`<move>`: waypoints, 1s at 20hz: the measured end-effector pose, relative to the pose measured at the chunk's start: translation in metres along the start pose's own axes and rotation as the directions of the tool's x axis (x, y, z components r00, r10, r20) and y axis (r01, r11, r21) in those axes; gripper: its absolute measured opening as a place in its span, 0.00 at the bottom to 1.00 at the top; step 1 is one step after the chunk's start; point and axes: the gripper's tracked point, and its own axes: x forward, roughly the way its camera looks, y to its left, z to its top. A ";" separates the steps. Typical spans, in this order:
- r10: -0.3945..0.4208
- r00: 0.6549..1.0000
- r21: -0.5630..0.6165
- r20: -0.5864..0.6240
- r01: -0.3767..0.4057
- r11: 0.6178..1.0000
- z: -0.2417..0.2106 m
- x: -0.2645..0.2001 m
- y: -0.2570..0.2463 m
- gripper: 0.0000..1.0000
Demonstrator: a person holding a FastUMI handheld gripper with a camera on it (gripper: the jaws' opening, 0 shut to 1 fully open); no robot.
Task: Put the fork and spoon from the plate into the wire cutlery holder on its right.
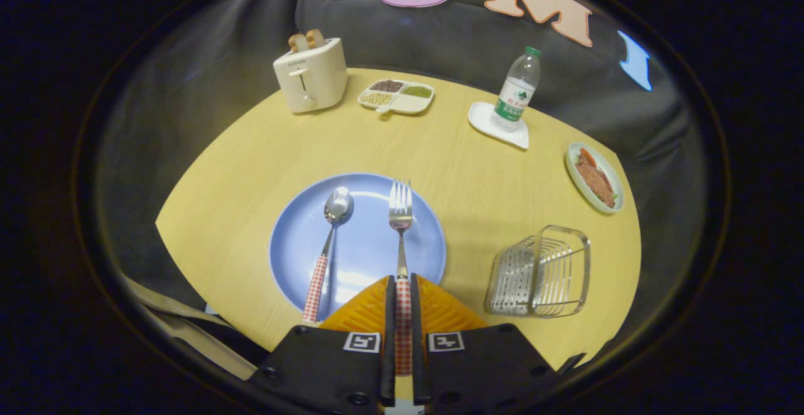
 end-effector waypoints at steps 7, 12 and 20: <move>-0.023 1.000 -0.041 0.007 0.023 0.999 0.025 -0.034 -0.058 0.14; -0.055 0.997 -0.105 -0.054 0.049 0.993 0.020 -0.052 -0.108 0.14; -0.095 0.982 -0.211 -0.163 0.059 0.976 -0.004 -0.069 -0.165 0.14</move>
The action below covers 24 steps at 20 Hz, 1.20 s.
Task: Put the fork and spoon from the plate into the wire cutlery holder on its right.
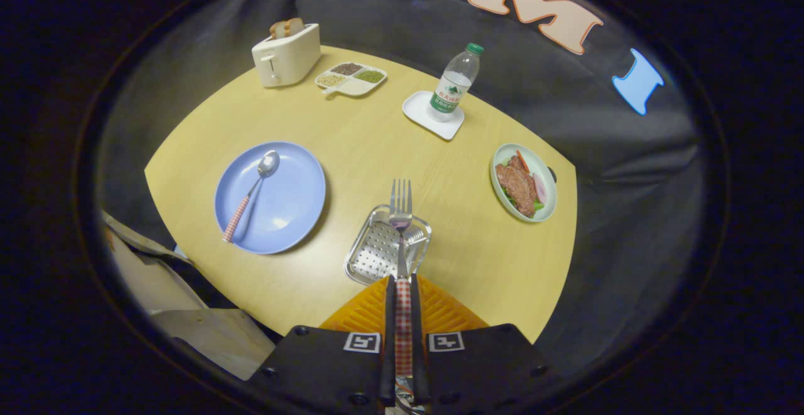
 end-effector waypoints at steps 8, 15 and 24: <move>0.082 0.987 -0.080 -0.140 -0.094 0.992 -0.023 0.010 0.006 0.14; 0.093 0.957 -0.168 -0.275 -0.143 0.975 -0.026 0.025 0.012 0.14; 0.061 0.925 -0.241 -0.376 -0.161 0.957 -0.018 0.038 0.014 0.14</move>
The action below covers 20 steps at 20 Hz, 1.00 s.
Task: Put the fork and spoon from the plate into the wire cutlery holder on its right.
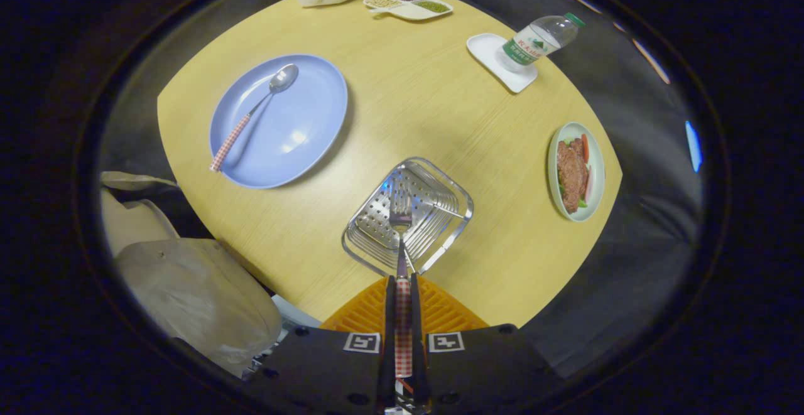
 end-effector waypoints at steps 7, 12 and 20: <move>0.003 0.999 0.052 0.034 -0.005 0.999 0.008 -0.005 -0.002 0.29; -0.011 0.984 0.123 0.178 -0.011 0.992 0.031 -0.022 0.000 0.79; -0.075 0.891 0.269 0.449 -0.055 0.962 0.072 -0.045 0.032 1.00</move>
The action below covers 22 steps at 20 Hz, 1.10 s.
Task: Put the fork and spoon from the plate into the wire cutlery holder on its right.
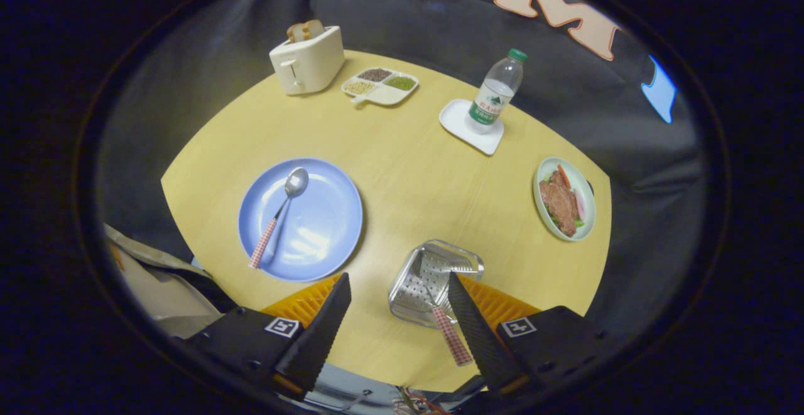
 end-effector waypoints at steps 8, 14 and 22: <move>-0.046 0.971 0.066 0.236 0.031 0.997 0.028 0.002 0.049 0.99; -0.047 0.939 0.120 0.340 0.006 0.993 0.040 0.022 0.095 1.00; 0.011 0.973 0.100 0.230 -0.035 0.994 0.011 0.075 0.158 0.99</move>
